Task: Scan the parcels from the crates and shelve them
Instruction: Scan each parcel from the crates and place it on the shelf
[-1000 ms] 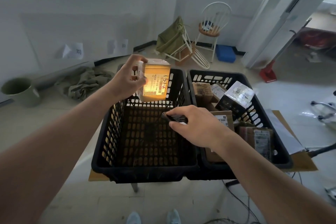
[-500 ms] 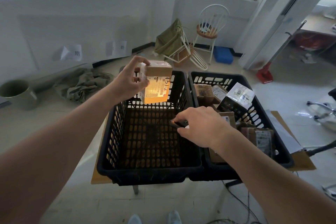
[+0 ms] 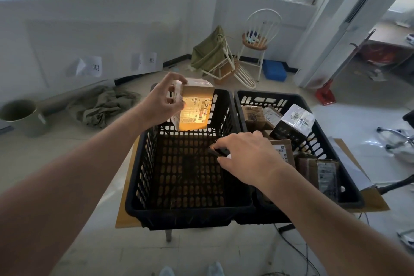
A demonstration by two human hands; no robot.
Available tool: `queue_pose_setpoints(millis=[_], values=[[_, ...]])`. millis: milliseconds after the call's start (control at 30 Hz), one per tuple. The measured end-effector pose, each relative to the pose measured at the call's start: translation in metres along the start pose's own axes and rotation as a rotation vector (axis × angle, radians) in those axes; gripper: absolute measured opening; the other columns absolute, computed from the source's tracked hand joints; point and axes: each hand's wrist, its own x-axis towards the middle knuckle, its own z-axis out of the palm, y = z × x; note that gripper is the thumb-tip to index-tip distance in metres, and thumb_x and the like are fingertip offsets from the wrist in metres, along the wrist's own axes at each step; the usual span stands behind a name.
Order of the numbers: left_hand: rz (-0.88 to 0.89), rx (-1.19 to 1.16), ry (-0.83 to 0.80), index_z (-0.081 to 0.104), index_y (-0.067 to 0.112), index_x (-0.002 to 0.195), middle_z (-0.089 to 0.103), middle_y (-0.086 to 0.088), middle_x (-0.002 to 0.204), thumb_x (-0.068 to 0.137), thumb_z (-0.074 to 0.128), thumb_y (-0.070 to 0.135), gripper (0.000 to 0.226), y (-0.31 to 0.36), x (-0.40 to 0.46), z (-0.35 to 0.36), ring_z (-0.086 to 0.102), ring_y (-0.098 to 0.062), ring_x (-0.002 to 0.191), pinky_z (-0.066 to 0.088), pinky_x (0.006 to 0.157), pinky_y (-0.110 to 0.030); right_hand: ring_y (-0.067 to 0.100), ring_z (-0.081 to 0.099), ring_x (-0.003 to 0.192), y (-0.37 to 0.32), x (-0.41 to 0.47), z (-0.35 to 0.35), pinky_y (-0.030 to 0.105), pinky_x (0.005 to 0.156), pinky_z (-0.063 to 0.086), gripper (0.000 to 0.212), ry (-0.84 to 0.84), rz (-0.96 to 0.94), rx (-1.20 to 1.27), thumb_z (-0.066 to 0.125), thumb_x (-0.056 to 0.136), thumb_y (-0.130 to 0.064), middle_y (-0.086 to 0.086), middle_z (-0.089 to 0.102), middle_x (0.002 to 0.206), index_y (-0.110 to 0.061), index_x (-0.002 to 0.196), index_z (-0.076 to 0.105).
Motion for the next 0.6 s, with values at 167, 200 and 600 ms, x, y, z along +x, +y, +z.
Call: queue_pose_setpoints(millis=[167,200,600], values=[[-0.021,0.009,-0.038,0.049,0.035,0.126,0.052,-0.012,0.141,0.097,0.068,0.006,0.046,-0.001,-0.002,-0.002,0.068,-0.031,0.112,0.067,0.073,-0.04,0.033,0.053,0.124,-0.005,-0.006,-0.006,0.053,0.109,0.044,0.043,0.003,0.02,-0.021,0.056,0.106,-0.047,0.0,0.065,0.137,-0.047,0.148,0.054],[-0.026,0.01,-0.044,0.05,0.036,0.126,0.053,-0.011,0.139,0.097,0.069,0.006,0.046,-0.001,-0.002,-0.003,0.069,-0.029,0.111,0.067,0.074,-0.042,0.033,0.053,0.124,-0.005,-0.007,-0.006,0.052,0.109,0.044,0.043,0.003,0.022,-0.026,0.056,0.106,-0.047,0.0,0.065,0.137,-0.047,0.148,0.054],[-0.002,0.022,-0.021,0.05,0.037,0.132,0.05,-0.007,0.135,0.093,0.072,0.007,0.055,0.006,-0.013,-0.001,0.071,-0.025,0.104,0.066,0.069,-0.032,0.028,0.056,0.128,-0.01,-0.017,-0.003,0.051,0.112,0.043,0.042,0.143,0.033,0.187,0.056,0.105,-0.049,-0.004,0.068,0.136,-0.046,0.147,0.056]])
